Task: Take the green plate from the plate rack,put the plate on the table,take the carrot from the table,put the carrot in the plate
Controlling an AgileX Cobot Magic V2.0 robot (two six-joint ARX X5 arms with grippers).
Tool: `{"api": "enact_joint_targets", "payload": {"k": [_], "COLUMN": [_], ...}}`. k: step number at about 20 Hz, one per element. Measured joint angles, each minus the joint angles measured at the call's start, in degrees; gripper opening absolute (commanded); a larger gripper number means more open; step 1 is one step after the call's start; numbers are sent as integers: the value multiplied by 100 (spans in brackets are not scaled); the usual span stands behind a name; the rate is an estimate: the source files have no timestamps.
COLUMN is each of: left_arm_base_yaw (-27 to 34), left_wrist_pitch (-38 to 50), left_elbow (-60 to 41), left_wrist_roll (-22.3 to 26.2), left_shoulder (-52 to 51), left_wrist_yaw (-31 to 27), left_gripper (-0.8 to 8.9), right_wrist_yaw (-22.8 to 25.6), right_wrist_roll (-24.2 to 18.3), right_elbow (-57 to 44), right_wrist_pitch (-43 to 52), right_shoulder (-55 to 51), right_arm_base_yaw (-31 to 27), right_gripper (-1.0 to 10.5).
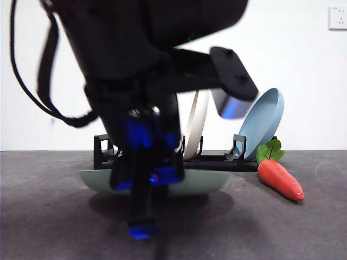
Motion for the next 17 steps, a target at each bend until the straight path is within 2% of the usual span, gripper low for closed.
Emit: {"api": "enact_joint_targets", "payload": {"k": [2, 3, 6, 7, 12, 17], "left_arm_base_yaw": [-15, -15, 17, -17, 24, 7], "left_wrist_pitch": [15, -13, -214, -229, -313, -1067], "left_elbow": [20, 20, 50, 57, 98, 616], "left_wrist_roll": [0, -9, -249, -328, -564, -949], "left_shoulder": [138, 140, 166, 160, 7, -636], "left_wrist_yaw": [22, 109, 713, 647, 584, 822], "left_gripper": [8, 45, 343, 390, 392, 391], "right_wrist_yaw": [0, 0, 0, 0, 0, 0], "right_wrist_roll": [0, 0, 0, 0, 0, 0], "right_elbow": [0, 0, 0, 0, 0, 0], "right_wrist_pitch": [-2, -2, -2, 0, -2, 157], "right_shoulder": [0, 0, 0, 7, 131, 540], "right_arm_base_yaw": [0, 0, 0, 0, 0, 0], "right_gripper": [746, 746, 746, 746, 746, 746]}}
